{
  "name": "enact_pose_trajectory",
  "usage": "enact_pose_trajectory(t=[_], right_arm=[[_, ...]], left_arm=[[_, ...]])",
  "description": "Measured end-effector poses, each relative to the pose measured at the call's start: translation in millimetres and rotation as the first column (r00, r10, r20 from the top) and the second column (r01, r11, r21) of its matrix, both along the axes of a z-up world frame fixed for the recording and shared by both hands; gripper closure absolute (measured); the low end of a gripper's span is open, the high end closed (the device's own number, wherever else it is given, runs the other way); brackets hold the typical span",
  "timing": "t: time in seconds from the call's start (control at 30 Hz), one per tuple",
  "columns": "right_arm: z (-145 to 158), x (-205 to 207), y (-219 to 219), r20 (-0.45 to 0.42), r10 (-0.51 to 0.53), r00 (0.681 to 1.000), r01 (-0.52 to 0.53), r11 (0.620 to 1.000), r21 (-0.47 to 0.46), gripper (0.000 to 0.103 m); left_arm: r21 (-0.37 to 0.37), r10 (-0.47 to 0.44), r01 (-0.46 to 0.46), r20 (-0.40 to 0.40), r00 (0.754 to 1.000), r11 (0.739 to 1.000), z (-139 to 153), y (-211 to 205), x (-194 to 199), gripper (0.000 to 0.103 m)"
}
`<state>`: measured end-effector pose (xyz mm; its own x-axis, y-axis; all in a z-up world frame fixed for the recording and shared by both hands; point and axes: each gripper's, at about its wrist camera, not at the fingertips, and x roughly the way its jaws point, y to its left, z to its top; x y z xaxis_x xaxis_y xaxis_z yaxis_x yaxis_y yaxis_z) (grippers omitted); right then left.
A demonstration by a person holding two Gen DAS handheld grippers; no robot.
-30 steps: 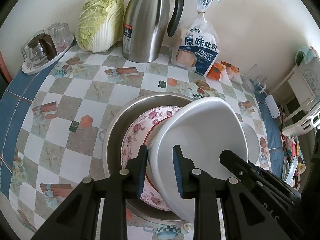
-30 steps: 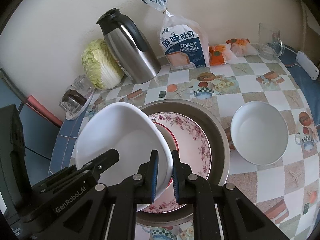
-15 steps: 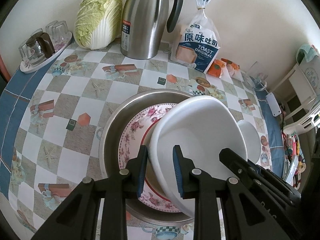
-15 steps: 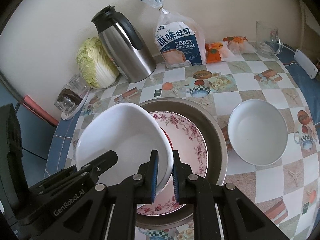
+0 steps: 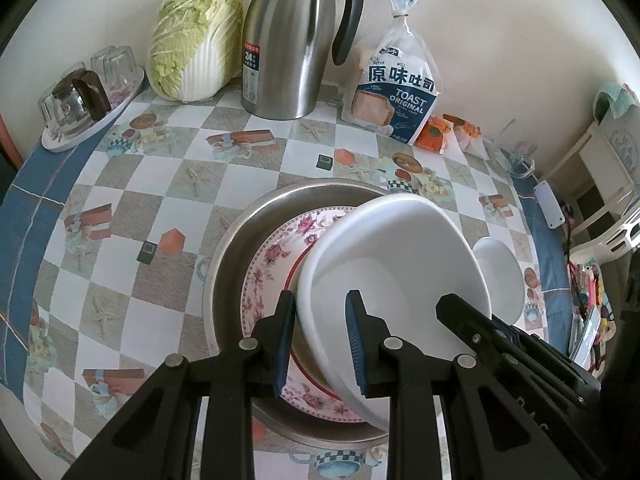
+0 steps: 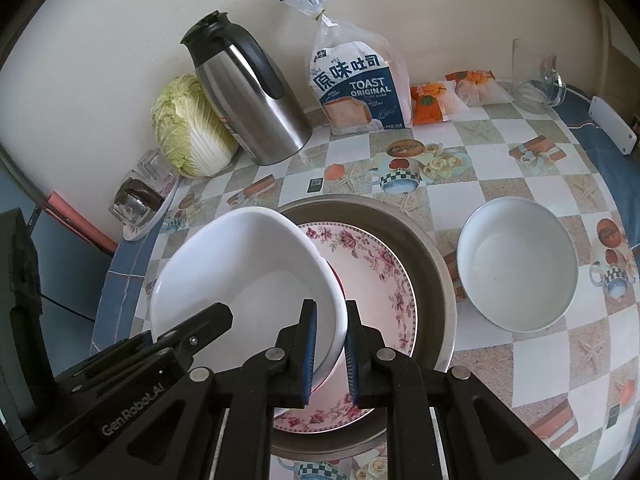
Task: Organize plates and bowls
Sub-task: 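Lower the square white bowl into the red-rimmed bowl with both grippers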
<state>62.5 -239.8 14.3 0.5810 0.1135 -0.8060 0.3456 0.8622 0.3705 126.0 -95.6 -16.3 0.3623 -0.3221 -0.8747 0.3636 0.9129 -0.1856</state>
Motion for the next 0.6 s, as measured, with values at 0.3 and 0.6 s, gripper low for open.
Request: enact_pose_trajectory(t=[0.3, 0.6], right_arm=[[-0.4, 1.0, 2.1, -0.003, 0.003, 1.0, -0.003, 1.0, -0.005, 0.087], [0.9, 0.4, -1.3, 0.008, -0.001, 1.0, 0.001, 1.0, 0.007, 0.086]], left_arm=[[0.002, 0.0, 0.0, 0.004, 1.0, 1.0, 2.4, 1.9, 0.8, 0.078], [-0.025, 0.013, -0.013, 0.007, 1.0, 1.0, 10.3, 6.7, 1.9, 0.077]])
